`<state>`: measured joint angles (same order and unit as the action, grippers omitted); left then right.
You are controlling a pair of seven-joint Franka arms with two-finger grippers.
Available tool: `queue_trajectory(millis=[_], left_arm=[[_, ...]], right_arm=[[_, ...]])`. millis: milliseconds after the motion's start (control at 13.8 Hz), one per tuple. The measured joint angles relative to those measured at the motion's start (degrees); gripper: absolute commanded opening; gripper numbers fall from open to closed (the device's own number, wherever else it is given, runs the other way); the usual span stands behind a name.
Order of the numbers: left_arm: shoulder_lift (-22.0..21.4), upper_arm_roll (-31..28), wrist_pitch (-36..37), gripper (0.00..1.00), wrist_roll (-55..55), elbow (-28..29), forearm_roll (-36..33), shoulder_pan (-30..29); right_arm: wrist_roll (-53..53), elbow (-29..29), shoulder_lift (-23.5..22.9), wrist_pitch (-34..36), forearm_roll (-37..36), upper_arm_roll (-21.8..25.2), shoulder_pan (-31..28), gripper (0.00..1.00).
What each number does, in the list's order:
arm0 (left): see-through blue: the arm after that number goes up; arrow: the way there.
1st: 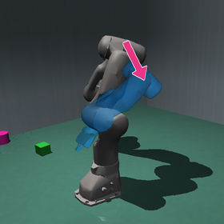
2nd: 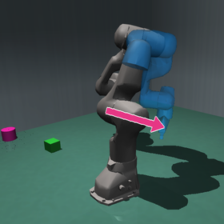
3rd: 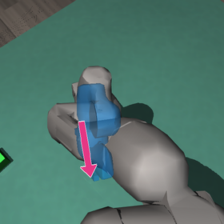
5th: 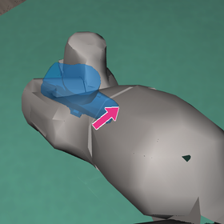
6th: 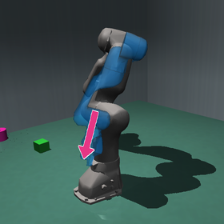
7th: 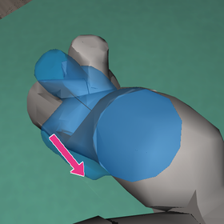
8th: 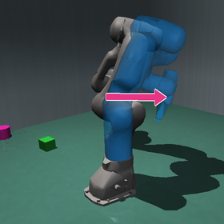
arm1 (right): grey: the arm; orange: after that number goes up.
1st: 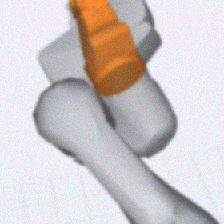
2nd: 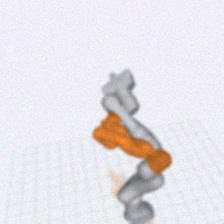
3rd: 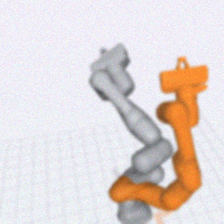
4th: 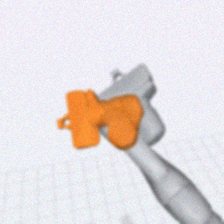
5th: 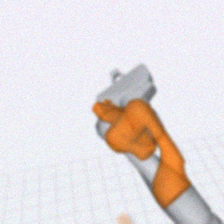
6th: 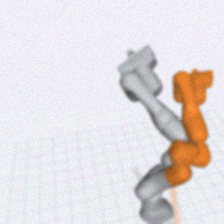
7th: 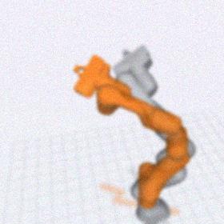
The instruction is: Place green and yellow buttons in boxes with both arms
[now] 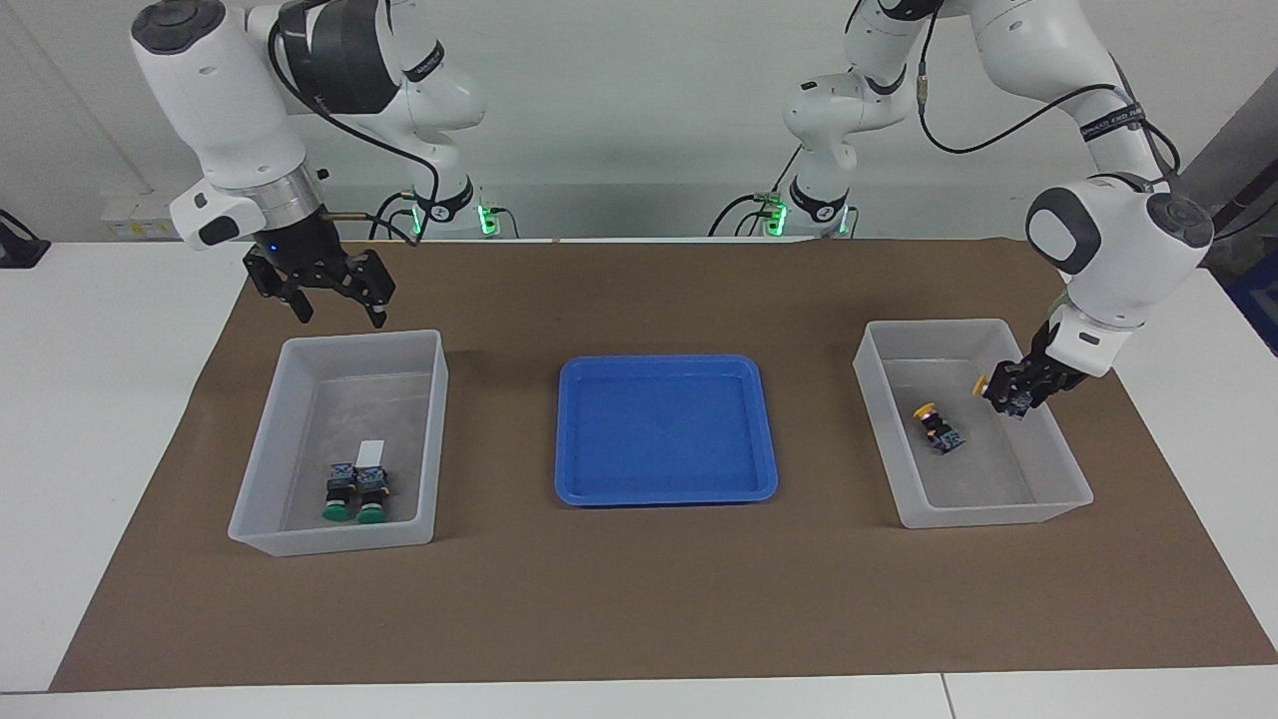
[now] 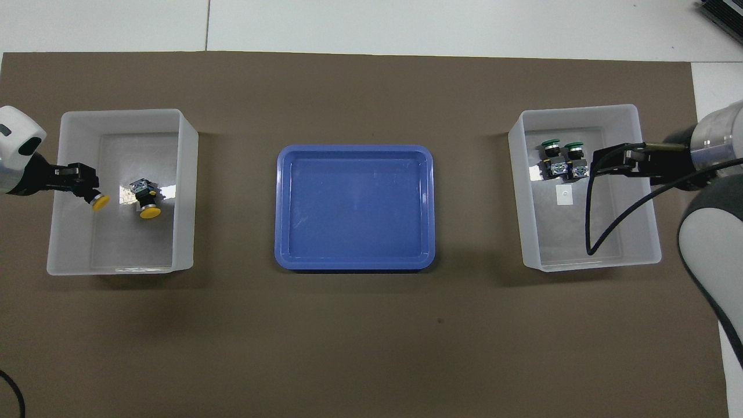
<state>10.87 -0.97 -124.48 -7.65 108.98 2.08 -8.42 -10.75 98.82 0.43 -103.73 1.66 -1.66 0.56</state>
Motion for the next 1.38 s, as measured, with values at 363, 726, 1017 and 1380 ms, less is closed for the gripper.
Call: queue_trajectory(millis=[363, 726, 1017, 1380], left_arm=[[-0.26, 0.30, 2.24, 1.00, -0.33, -1.61, -0.06, 0.10], [-0.43, 0.80, 16.64, 1.00, -0.32, -12.77, -0.06, 1.17], [-0.84, 1.32, 26.69, 1.00, -0.18, -19.81, -0.05, 2.65], [-5.59, 1.69, 33.79, 1.00, 1.58, -21.68, -0.05, 5.62]], right_arm=[[0.00, 0.00, 0.00, 0.00, 0.00, 0.00, 0.00, 1.00], [0.00, 0.00, 0.00, 0.00, 0.00, 0.00, 0.00, 1.00], [0.00, 0.00, 0.00, 0.00, 0.00, 0.00, 0.00, 1.00], [0.00, 0.00, 0.00, 0.00, 0.00, 0.00, 0.00, 1.00]])
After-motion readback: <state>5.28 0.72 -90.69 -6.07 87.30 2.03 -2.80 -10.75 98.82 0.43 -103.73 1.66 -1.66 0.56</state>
